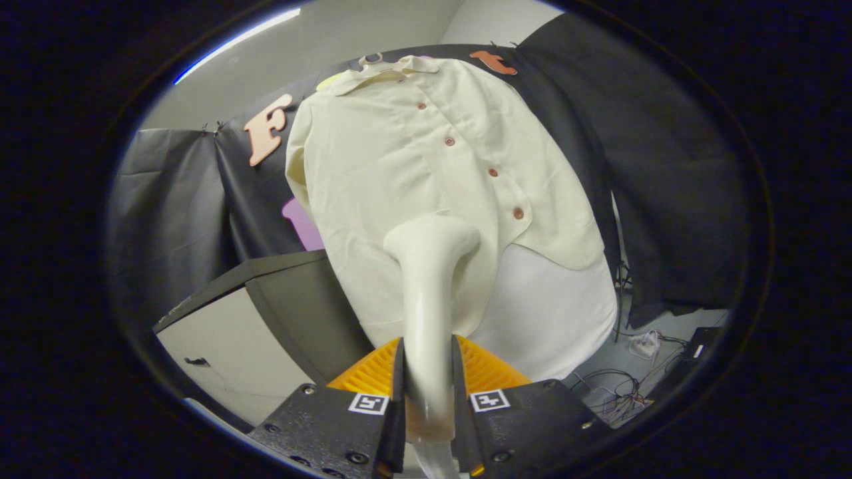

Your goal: Iron the clothes twice with a garment steamer, once on the left side and once on the right side.

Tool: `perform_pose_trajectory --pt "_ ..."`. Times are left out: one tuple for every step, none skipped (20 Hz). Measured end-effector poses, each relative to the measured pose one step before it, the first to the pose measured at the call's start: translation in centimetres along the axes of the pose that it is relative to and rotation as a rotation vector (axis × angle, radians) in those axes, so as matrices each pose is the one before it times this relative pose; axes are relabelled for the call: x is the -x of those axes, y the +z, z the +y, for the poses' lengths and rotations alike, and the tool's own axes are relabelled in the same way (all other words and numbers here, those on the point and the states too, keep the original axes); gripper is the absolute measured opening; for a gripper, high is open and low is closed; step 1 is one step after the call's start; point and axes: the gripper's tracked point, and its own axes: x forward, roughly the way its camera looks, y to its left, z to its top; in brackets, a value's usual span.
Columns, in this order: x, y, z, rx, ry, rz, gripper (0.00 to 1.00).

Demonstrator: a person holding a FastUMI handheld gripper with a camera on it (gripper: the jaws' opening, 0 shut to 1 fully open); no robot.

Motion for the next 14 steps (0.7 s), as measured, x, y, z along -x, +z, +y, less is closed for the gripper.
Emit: perform_pose_trajectory --pt "0.005 -0.333 -0.148 0.00240 -0.00540 0.01169 0.30" --pt "0.219 -0.432 -0.161 0.00359 -0.00476 0.01076 0.30" --pt "0.203 -0.006 -0.039 0.00621 -0.00507 -0.00006 0.30" --pt "0.319 -0.100 -0.173 0.00130 -0.00224 0.00369 0.30" --pt "0.251 -0.114 0.081 -0.00842 0.00365 0.00580 0.30" --pt "0.187 0.087 0.173 -0.01031 0.00603 0.00219 0.30" --pt "0.382 0.214 0.171 -0.01019 0.00570 -0.00736 0.30" --pt "0.429 0.435 -0.010 -0.01315 0.00104 -0.01049 0.30" --pt "0.372 0.574 0.010 -0.01502 -0.00292 -0.00843 0.30" --pt "0.442 0.409 0.070 -0.00885 -0.00167 -0.00560 0.30" --pt "0.518 0.725 0.106 0.00011 -0.00225 -0.01427 0.30" --pt "0.603 0.780 -0.048 0.00214 -0.00690 -0.01579 0.30" --pt "0.435 1.037 -0.106 -0.00278 -0.01013 -0.01192 0.30" --pt "0.453 0.990 -0.028 -0.00293 -0.00760 -0.01232 0.30"
